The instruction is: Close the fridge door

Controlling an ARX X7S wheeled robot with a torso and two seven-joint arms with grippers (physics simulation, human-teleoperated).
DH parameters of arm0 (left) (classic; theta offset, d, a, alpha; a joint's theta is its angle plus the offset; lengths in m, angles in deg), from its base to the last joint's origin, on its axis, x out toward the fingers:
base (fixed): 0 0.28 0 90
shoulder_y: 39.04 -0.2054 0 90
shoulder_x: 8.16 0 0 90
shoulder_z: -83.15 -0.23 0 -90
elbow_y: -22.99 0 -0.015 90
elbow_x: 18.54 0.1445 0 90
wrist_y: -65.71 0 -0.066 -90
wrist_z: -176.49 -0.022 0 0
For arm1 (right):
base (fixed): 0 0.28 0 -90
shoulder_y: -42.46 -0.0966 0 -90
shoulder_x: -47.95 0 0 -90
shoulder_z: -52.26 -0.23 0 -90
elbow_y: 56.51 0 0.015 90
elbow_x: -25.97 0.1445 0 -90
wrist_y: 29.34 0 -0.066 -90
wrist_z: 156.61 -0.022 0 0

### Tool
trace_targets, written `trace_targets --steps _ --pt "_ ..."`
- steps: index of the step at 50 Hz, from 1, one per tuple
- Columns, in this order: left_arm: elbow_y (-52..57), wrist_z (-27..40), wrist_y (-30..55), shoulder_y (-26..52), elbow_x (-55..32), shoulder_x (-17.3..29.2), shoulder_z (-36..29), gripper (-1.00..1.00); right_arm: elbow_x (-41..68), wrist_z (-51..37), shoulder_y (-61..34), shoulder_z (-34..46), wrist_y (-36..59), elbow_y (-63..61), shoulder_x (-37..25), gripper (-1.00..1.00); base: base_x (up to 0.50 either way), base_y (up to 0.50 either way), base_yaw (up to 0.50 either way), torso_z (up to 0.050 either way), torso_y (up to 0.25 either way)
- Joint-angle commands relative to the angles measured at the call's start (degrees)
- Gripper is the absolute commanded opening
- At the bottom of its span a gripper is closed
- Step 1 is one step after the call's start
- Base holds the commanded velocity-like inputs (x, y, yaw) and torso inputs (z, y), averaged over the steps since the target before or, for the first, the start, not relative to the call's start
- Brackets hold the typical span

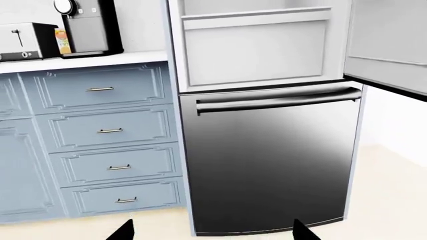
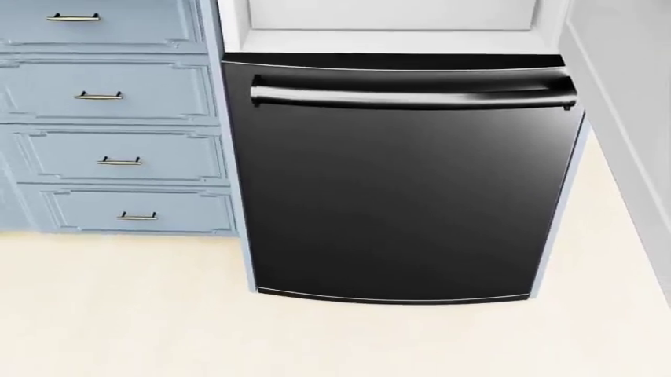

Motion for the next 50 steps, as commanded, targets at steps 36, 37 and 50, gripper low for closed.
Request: trace_targets --steps 36,37,50 --pt "-3.0 1.3 -0.3 3.0 -1.2 0.4 0.0 1.0 3.4 -0.2 -2.4 -0.2 -0.7 1.6 -0.3 1.0 0.0 -0.5 0.0 0.0 0.0" --pt "-2.9 1.3 -0.2 3.0 -1.2 0.4 0.0 1.0 3.4 -0.2 -2.3 -0.1 -0.8 1.7 -0.4 1.0 0.0 -0.5 0.0 0.0 0.0" --pt "-2.7 1.8 -0.3 2.9 -1.6 0.9 -0.5 1.0 4.1 -0.8 -2.3 0.2 -0.8 1.3 -0.8 1.0 0.0 -0.5 0.0 0.0 0.0"
